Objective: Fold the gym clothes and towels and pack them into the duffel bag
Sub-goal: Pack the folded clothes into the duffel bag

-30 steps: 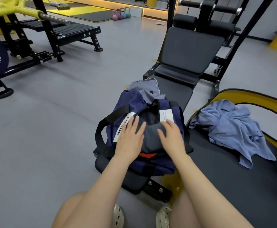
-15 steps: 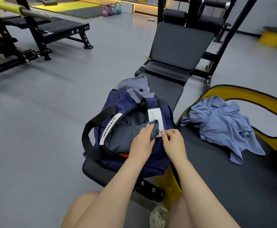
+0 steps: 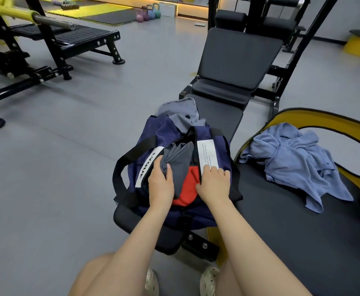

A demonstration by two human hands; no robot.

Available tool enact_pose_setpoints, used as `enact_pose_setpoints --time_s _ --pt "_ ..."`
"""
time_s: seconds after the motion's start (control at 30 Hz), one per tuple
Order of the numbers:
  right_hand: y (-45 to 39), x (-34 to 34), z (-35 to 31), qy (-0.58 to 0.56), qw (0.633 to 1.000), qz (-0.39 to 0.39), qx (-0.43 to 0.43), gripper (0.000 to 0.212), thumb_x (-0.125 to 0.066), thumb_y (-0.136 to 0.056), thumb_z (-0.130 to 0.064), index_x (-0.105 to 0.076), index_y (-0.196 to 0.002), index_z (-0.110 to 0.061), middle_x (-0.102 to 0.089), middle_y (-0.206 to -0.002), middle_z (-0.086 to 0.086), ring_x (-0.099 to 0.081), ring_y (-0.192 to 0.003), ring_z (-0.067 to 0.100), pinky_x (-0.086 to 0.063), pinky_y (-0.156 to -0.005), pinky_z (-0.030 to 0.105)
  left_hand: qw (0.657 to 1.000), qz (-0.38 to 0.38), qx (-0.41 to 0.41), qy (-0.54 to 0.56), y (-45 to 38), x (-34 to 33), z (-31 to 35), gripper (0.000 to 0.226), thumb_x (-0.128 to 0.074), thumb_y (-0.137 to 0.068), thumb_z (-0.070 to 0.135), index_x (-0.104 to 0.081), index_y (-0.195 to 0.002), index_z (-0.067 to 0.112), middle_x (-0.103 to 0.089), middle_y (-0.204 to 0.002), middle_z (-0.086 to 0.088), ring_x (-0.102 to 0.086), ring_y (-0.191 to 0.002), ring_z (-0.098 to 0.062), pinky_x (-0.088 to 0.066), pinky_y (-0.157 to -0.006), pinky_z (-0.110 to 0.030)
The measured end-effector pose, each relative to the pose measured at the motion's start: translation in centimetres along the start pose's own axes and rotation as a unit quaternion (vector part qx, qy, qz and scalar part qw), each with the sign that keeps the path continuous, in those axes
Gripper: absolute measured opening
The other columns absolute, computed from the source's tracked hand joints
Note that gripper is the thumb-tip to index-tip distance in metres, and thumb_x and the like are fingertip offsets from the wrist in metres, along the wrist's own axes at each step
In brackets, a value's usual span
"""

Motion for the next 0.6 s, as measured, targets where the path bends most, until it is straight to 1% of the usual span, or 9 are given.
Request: enact_pose_setpoints --time_s 0.07,0.2,0.33,0.4,0.5,0.57,0.6 --pt "-0.1 0.4 0.2 -0.007 1.000 -0.011 -0.010 0.030 -0.051 -0.086 -0.023 -0.051 -0.113 -0.009 -0.060 -0.111 0.010 -0.054 -0.104 0.029 -0.031 -0.088 0.037 1.000 -0.003 -0.002 0.000 -0.1 0.1 -0.1 0.042 -0.042 -0.101 0.022 -0.038 -0.142 0.021 -0.053 -0.134 -0.001 -0.050 -0.122 -0.016 -0.034 -0.093 -0.015" --pt "0.1 1.2 1.5 -0.043 0.999 -0.020 -0.025 0.020 -0.049 -0.088 -0.023 -0.055 -0.100 -0.010 -0.063 -0.101 0.008 -0.057 -0.092 0.029 -0.026 -0.074 0.034 1.000 -0.005 -0.021 -0.015 -0.1 -0.1 0.2 0.038 -0.043 -0.100 0.023 -0.043 -0.138 0.019 -0.056 -0.128 -0.002 -0.053 -0.118 -0.017 -0.036 -0.091 -0.016" --pt "0.8 1.9 2.5 -0.127 0.990 -0.029 -0.059 0.019 -0.048 -0.092 -0.021 -0.061 -0.096 -0.008 -0.062 -0.097 0.010 -0.057 -0.088 0.031 -0.039 -0.064 0.031 0.998 -0.023 -0.042 -0.034 0.2 -0.7 0.7 0.037 -0.043 -0.100 0.024 -0.045 -0.136 0.018 -0.058 -0.125 -0.002 -0.055 -0.115 -0.016 -0.037 -0.088 -0.014" --pt "1.4 2.4 2.9 -0.199 0.977 -0.002 -0.078 0.016 -0.050 -0.093 -0.020 -0.062 -0.090 -0.009 -0.064 -0.090 0.007 -0.058 -0.083 0.029 -0.045 -0.064 0.033 0.996 -0.038 -0.059 -0.059 0.4 -1.2 0.8 0.038 -0.045 -0.100 0.024 -0.045 -0.137 0.020 -0.058 -0.127 -0.002 -0.054 -0.116 -0.015 -0.035 -0.087 -0.012" --pt "2.2 3.0 3.7 -0.320 0.940 0.043 -0.113 0.012 -0.056 -0.090 -0.019 -0.059 -0.082 -0.011 -0.064 -0.078 0.003 -0.059 -0.076 0.025 -0.051 -0.068 0.038 0.991 -0.065 -0.088 -0.074 0.7 -1.9 0.8 0.040 -0.050 -0.097 0.022 -0.046 -0.137 0.021 -0.058 -0.127 0.000 -0.055 -0.116 -0.013 -0.034 -0.087 -0.009" --pt "2.5 3.1 4.2 -0.360 0.923 0.053 -0.126 0.010 -0.057 -0.088 -0.017 -0.059 -0.081 -0.012 -0.063 -0.073 0.002 -0.059 -0.074 0.023 -0.050 -0.068 0.037 0.984 -0.101 -0.112 -0.090 0.7 -2.7 0.9 0.044 -0.053 -0.095 0.019 -0.046 -0.139 0.022 -0.055 -0.133 0.003 -0.052 -0.121 -0.013 -0.034 -0.092 -0.011" --pt "2.6 3.1 4.4 -0.374 0.917 0.053 -0.127 0.009 -0.057 -0.088 -0.016 -0.059 -0.080 -0.012 -0.063 -0.072 0.001 -0.060 -0.073 0.022 -0.050 -0.068 0.037 0.977 -0.128 -0.126 -0.117 0.7 -3.3 0.9 0.047 -0.055 -0.095 0.018 -0.044 -0.140 0.023 -0.051 -0.138 0.004 -0.049 -0.125 -0.013 -0.034 -0.096 -0.014"
Point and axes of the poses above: each hand's wrist, its own y-axis away from the middle knuckle, its own x-axis out of the back of the hand, z = x × y, the point moved 4 cm from there along -y, towards the middle knuckle
